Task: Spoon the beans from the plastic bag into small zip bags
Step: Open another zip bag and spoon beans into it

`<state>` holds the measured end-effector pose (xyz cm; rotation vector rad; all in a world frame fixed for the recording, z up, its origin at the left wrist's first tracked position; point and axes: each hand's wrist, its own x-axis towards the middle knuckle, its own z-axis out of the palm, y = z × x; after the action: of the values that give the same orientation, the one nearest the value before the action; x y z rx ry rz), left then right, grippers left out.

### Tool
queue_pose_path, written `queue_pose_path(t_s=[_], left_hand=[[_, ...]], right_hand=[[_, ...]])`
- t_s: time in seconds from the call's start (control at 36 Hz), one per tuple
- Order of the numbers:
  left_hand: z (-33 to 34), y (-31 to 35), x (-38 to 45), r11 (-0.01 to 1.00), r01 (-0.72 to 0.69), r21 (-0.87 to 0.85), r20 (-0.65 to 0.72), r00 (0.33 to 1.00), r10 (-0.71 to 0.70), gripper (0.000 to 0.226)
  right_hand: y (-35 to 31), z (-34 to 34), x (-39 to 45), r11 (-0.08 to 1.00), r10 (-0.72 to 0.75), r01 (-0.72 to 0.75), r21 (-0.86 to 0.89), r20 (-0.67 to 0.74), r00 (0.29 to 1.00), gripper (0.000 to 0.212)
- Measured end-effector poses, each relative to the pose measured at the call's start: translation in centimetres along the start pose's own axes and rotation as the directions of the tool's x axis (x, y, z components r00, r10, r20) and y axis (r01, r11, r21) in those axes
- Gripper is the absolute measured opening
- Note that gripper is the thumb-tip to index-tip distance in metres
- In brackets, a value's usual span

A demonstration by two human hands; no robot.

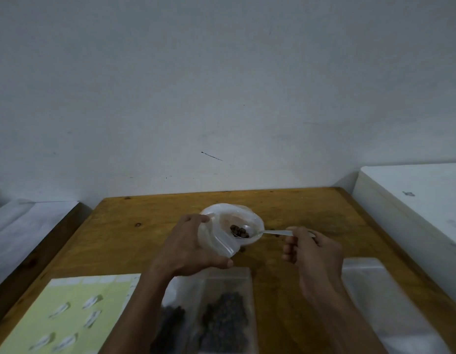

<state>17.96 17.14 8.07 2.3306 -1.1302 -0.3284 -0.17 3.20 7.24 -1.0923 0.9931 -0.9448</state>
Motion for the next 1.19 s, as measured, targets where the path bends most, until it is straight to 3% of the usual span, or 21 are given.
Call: queue_pose_path(t_s=[0.42, 0.5, 0.58, 0.64, 0.75, 0.83, 0.89, 0.97, 1.06, 1.19], left_hand=[[-0.8, -0.7, -1.3, 0.994, -0.094, -0.048, -0.121, 0.989, 0.087, 0.102], [-1.1, -0.8, -1.6, 0.988, -0.109, -0.106, -0.140, 0.986, 0.094, 0.100], [-1.1, -0.6, -1.7, 0.980, -0.132, -0.146, -0.136, 0.984, 0.112, 0.099], [-1.0, -0.6, -1.7, 0.974, -0.145, -0.171, -0.143, 0.982, 0.122, 0.096], [-1.0, -0.9, -1.6, 0.962, -0.140, -0.235, -0.180, 0.979, 0.098, 0.099], [-1.2, -1.8, -1.4, 0.954, -0.150, -0.260, -0.231, 0.969, 0.090, 0.102], [-1.4, -2.3, -1.3, 0.954, -0.128, -0.271, -0.242, 0.968, 0.062, 0.107], [-1.8, -2.9, -0.8, 0.957, -0.092, -0.276, -0.180, 0.983, 0.043, 0.116], [-2.0, -3.1, -0.4, 0.960, -0.058, -0.272, -0.078, 0.996, 0.038, 0.111], [-1.7, -3.0, 0.2, 0.975, -0.013, -0.223, 0.040, 0.999, 0.023, 0.094]], right_hand=[[-1.6, -0.6, -0.8, 0.997, -0.060, 0.058, 0.055, 0.040, 0.997, 0.014], [-2.6, -0.4, -1.6, 0.992, -0.095, 0.086, 0.090, 0.096, 0.991, 0.013], [-3.2, 0.6, -2.6, 0.977, -0.213, 0.213, 0.019, 0.193, 0.958, 0.015], [-3.3, 1.3, -3.3, 0.919, -0.338, 0.380, -0.108, 0.282, 0.898, 0.017], [-3.0, 2.0, -4.2, 0.693, -0.552, 0.681, -0.234, 0.435, 0.711, 0.018], [-2.4, 1.9, -3.9, 0.629, -0.673, 0.750, -0.206, 0.339, 0.657, 0.017], [-1.9, 1.6, -3.2, 0.504, -0.773, 0.821, -0.267, 0.283, 0.567, 0.016], [-0.5, 1.4, -2.2, 0.294, -0.802, 0.870, -0.395, 0.394, 0.450, 0.009], [1.7, 1.9, -1.2, 0.216, -0.711, 0.850, -0.480, 0.520, 0.474, 0.012], [5.1, 3.3, 0.4, 0.292, -0.627, 0.789, -0.540, 0.515, 0.584, 0.013]])
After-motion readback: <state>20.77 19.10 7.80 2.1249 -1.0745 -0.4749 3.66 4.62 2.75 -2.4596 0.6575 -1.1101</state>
